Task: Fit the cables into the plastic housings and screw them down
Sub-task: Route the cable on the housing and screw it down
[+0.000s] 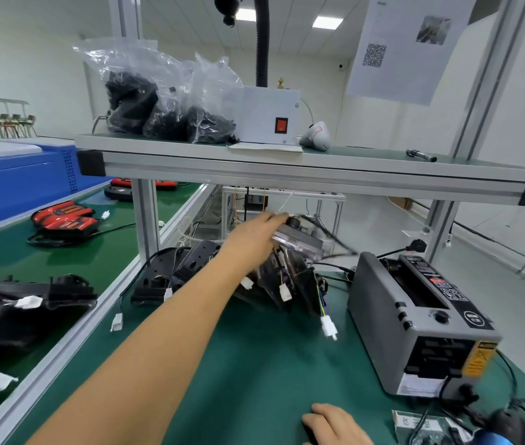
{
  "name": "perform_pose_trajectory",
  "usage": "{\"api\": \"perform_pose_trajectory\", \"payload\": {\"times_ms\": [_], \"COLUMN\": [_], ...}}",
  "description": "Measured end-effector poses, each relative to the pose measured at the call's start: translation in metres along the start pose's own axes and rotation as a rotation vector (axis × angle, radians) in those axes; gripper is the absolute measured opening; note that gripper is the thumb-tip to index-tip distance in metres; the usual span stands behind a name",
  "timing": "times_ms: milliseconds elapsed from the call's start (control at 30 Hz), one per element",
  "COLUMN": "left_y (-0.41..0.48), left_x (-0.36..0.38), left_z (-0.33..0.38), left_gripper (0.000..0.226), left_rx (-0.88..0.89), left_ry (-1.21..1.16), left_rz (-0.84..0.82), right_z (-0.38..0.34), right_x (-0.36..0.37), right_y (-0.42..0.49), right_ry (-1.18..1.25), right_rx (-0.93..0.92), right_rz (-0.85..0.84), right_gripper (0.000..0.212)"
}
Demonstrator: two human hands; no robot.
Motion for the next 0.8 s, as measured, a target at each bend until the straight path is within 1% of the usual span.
{"api": "perform_pose_trajectory", "payload": {"times_ms": [33, 100, 133, 167, 200, 233, 267, 300, 367, 467, 500, 533, 600, 667, 733, 800], "left_y": [-0.003, -0.009, -0.011, -0.015, -0.018, -0.022, -0.026, -0.032, -0.042, -0.061, -0.067, -0.073, -0.087, -0.104, -0.126, -0.15], "left_x": [-0.007, -0.019, -0.024, -0.029, -0.034, -0.038, -0.041, -0.045, -0.052, -0.064, -0.067, -0.07, -0.074, -0.078, -0.082, -0.082], "left_z": [-0.008, -0.023, -0.029, -0.036, -0.042, -0.047, -0.052, -0.057, -0.066, -0.076, -0.078, -0.079, -0.078, -0.073, -0.064, -0.052], "left_gripper": [0.059, 0.06, 0.061, 0.062, 0.062, 0.062, 0.061, 0.06, 0.058, 0.048, 0.047, 0.048, 0.048, 0.046, 0.043, 0.046], "left_rx": [-0.038, -0.125, -0.169, -0.208, -0.243, -0.276, -0.305, -0.332, -0.38, -0.465, -0.498, -0.525, -0.548, -0.548, -0.527, -0.479], "left_ry": [-0.027, -0.059, -0.079, -0.108, -0.144, -0.178, -0.203, -0.225, -0.277, -0.377, -0.428, -0.482, -0.568, -0.605, -0.578, -0.508], "left_rz": [0.008, 0.022, 0.036, 0.055, 0.076, 0.096, 0.113, 0.129, 0.171, 0.245, 0.255, 0.253, 0.236, 0.237, 0.26, 0.29], "right_z": [-0.005, 0.004, -0.001, 0.0, 0.004, 0.008, 0.012, 0.012, 0.014, 0.014, 0.014, 0.013, 0.008, 0.007, 0.007, 0.005], "right_x": [0.001, 0.006, 0.007, 0.014, 0.019, 0.02, 0.016, 0.016, 0.02, 0.019, 0.016, 0.012, 0.012, 0.005, 0.0, -0.003], "right_y": [-0.003, -0.025, -0.026, -0.028, -0.028, -0.028, -0.029, -0.03, -0.03, -0.031, -0.031, -0.03, -0.03, -0.028, -0.029, -0.031], "right_ry": [0.031, -0.047, -0.046, -0.053, -0.029, -0.041, -0.017, -0.037, -0.07, -0.095, -0.098, -0.082, -0.092, -0.123, -0.068, -0.003], "right_rx": [0.045, 0.052, 0.065, 0.042, 0.042, 0.034, 0.061, 0.042, 0.008, 0.021, 0.01, 0.027, 0.028, 0.015, 0.052, 0.068], "right_rz": [0.081, 0.136, 0.061, 0.006, -0.078, -0.051, -0.058, -0.039, -0.065, -0.08, -0.057, -0.071, -0.107, -0.134, -0.118, -0.095], "right_gripper": [0.036, 0.028, 0.022, 0.028, 0.044, 0.054, 0.058, 0.059, 0.059, 0.058, 0.059, 0.059, 0.06, 0.059, 0.058, 0.058]}}
Point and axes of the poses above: each hand's wrist, its own y-axis towards the middle knuckle, its own x-axis out of the palm, z = x × y, the point moved 4 cm from there along y, towards the middle knuckle, and after that the axes turned 3 degrees about -x, right-handed, at the moved point
